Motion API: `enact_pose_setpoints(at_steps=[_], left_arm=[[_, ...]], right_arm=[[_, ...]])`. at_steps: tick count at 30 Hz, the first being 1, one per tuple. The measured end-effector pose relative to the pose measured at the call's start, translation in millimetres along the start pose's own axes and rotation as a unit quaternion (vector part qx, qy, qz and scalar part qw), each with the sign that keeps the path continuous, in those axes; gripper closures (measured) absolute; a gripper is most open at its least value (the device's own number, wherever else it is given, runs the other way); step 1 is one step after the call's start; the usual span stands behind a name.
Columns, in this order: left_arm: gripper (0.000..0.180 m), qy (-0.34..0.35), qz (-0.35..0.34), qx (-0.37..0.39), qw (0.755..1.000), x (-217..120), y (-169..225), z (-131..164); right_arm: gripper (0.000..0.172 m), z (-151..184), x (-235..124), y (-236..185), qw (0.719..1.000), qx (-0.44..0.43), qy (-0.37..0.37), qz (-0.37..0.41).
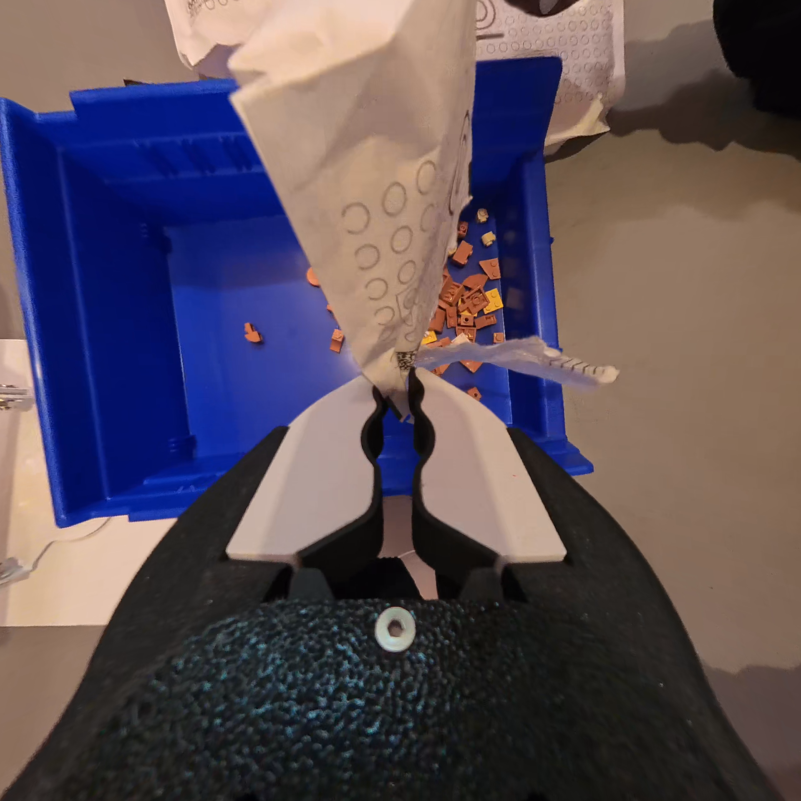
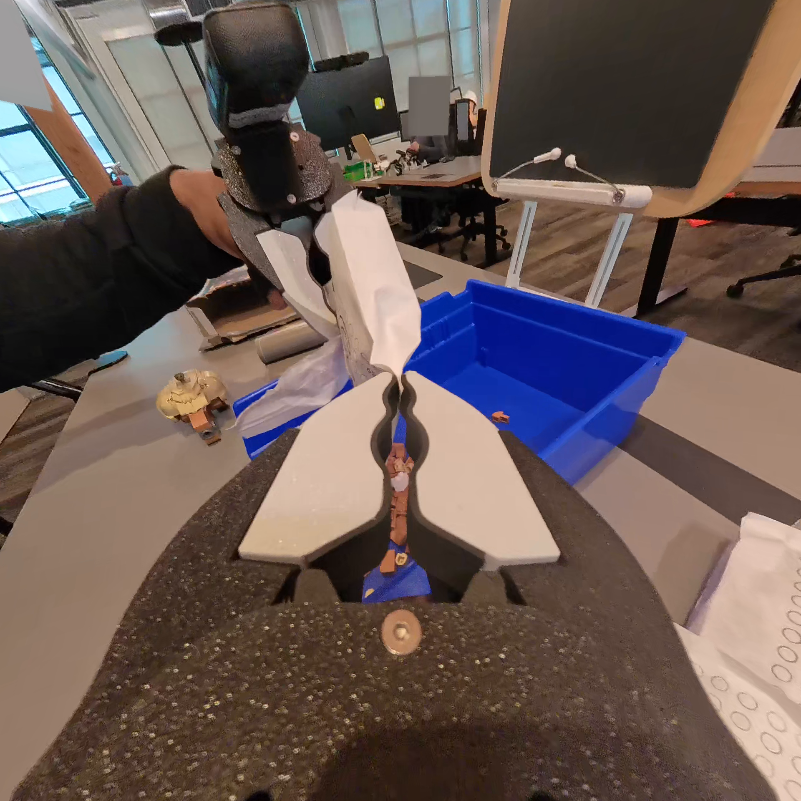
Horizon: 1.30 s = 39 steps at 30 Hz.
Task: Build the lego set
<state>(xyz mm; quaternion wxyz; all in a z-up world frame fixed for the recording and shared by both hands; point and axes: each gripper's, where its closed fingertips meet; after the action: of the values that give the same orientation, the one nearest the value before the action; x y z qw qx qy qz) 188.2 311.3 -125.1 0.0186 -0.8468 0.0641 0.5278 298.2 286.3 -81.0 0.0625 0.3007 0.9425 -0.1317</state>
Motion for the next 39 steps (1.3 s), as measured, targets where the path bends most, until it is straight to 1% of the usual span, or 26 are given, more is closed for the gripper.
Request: enact_pose_setpoints(at_steps=[7, 9, 14, 16, 19, 23, 26, 29, 31, 32, 33, 34, 35, 36, 37, 38, 39], left_arm=[[0.173, -0.062, -0.009, 0.008, 0.998, -2.6, 3.3, 7.5], [0.173, -0.058, -0.021, 0.002, 0.998, -3.7, -0.3, 5.4], [0.172, -0.049, -0.021, -0.001, 0.999, -5.8, 1.3, 2.8], [0.17, -0.049, -0.036, 0.002, 0.998, -8.4, -1.4, 2.2], [0.17, -0.04, -0.034, 0.0, 0.999, -9.0, -0.4, 0.3], [0.171, -0.041, -0.048, 0.005, 0.998, -3.9, -2.8, -1.3], [0.176, -0.044, -0.063, 0.004, 0.997, -6.8, -7.1, -2.2], [0.178, -0.042, -0.056, -0.003, 0.998, -10.0, -6.1, -1.9], [0.178, -0.061, -0.04, 0.0, 0.997, -3.0, 0.8, 3.7], [0.178, -0.072, -0.045, 0.005, 0.996, -2.4, 1.4, 6.5], [0.178, -0.064, -0.061, 0.006, 0.996, -5.1, -2.0, 3.9], [0.178, -0.051, -0.055, 0.003, 0.997, -5.4, 0.3, -0.2], [0.178, -0.055, -0.033, 0.007, 0.998, -4.4, 7.6, 0.5], [0.178, -0.061, -0.046, 0.014, 0.997, -9.6, 4.9, 1.6], [0.179, -0.041, -0.071, 0.011, 0.997, -18.7, -2.2, -4.2], [0.179, -0.012, -0.052, 0.001, 0.999, -22.4, 2.4, -12.1], [0.179, -0.011, -0.019, 0.002, 1.0, -21.3, 12.9, -12.5]], right_arm=[[0.172, 1.7, 3.5, -3.2, 0.999, -0.023, -0.023, 0.013], [0.172, 0.3, 2.3, -2.2, 0.999, -0.022, -0.02, 0.017], [0.171, -2.7, 0.4, 1.5, 0.999, -0.026, -0.013, 0.033], [0.172, -8.3, -2.3, 4.1, 0.999, -0.022, 0.004, 0.043], [0.172, -16.9, -7.8, 5.2, 0.999, 0.002, 0.038, 0.034], [0.172, -15.3, -7.5, 8.6, 0.998, 0.019, 0.046, 0.031], [0.172, -7.3, -3.9, 9.1, 0.999, -0.006, 0.013, 0.047], [0.172, -6.8, -3.7, 6.1, 0.999, -0.017, 0.0, 0.049], [0.172, -0.2, -0.8, 4.6, 0.998, -0.028, -0.03, 0.053], [0.172, 2.2, -0.3, 5.4, 0.997, -0.031, -0.041, 0.057], [0.172, 2.4, -0.6, 6.6, 0.997, -0.031, -0.043, 0.062], [0.172, 1.8, -0.7, 6.4, 0.997, -0.03, -0.04, 0.061], [0.172, 1.9, -1.0, 6.2, 0.997, -0.03, -0.04, 0.058], [0.172, 1.7, -2.5, 8.5, 0.997, -0.032, -0.039, 0.065], [0.172, 0.1, -5.1, 11.0, 0.996, -0.031, -0.034, 0.072], [0.172, -1.9, -7.2, 11.1, 0.997, -0.026, -0.025, 0.069], [0.172, -2.9, -9.0, 11.0, 0.998, -0.021, -0.021, 0.064]])
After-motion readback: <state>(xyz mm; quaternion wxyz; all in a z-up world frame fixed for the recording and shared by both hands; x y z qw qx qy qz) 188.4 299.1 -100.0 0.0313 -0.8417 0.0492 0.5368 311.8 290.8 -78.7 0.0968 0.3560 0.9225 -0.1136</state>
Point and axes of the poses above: each gripper's, where its closed fingertips meet, x out along the fingers, z out of its underside, y = z × x across the jaws, and after that the axes turned 5 degrees about -y, right-handed
